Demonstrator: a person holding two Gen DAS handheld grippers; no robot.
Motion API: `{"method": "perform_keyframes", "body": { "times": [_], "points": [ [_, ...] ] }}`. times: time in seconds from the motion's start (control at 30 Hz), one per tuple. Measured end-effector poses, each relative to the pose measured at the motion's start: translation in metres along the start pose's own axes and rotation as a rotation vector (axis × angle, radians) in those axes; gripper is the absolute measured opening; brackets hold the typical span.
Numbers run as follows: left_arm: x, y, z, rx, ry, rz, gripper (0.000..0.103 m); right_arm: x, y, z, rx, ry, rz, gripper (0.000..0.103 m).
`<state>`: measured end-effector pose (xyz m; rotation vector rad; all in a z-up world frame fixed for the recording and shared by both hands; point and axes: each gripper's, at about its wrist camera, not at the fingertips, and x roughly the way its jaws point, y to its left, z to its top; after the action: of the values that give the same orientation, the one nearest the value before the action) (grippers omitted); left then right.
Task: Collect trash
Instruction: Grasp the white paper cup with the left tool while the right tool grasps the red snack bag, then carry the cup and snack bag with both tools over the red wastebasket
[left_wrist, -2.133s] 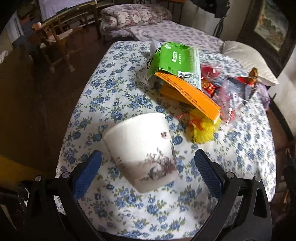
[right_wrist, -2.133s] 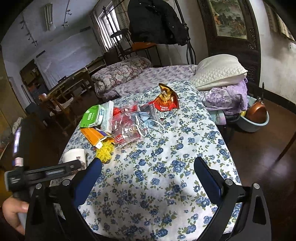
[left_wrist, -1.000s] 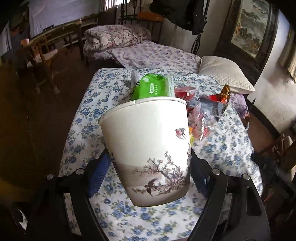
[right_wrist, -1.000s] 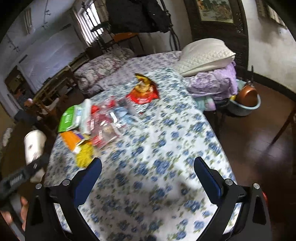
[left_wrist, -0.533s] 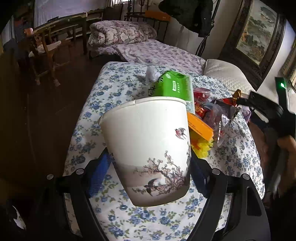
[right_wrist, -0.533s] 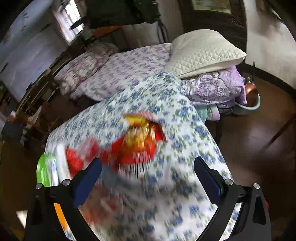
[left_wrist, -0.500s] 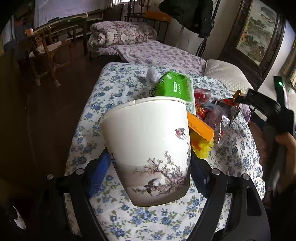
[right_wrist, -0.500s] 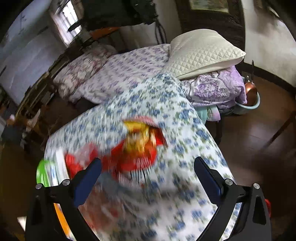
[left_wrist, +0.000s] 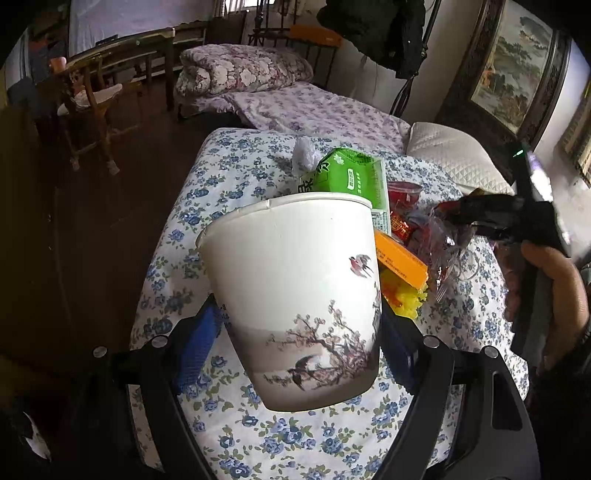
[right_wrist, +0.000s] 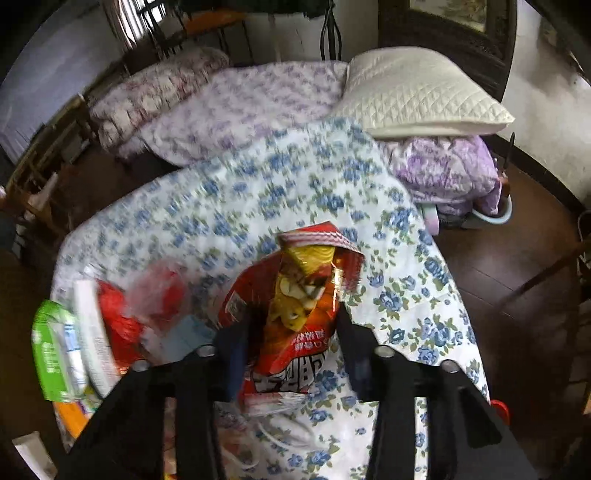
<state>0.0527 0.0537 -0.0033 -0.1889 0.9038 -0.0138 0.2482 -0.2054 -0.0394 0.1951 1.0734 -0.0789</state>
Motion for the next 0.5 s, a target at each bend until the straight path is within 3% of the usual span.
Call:
{"method": "perform_keyframes", "body": {
  "times": [0.2,0.33,0.4,0.5],
  "points": [
    [-0.001,0.000,-0.001,-0.007,-0.018,0.026,0.078,-0.073,-0.012,0.000,-0.025,-0.249,0.061,0.036],
    [-0.004,-0.005,-0.001,0.020,-0.041,0.031,0.078,-0.094,-0.023,-0.008,-0.052,-0.229,0.094,0.036],
    [-0.005,-0.005,-0.001,0.032,-0.057,0.042,0.078,-0.103,-0.035,-0.022,-0.077,-0.199,0.082,0.036],
    [-0.008,-0.002,0.000,0.010,-0.081,0.072,0.078,-0.126,-0.062,-0.041,-0.068,-0.225,0.054,0.037]
  ]
}}
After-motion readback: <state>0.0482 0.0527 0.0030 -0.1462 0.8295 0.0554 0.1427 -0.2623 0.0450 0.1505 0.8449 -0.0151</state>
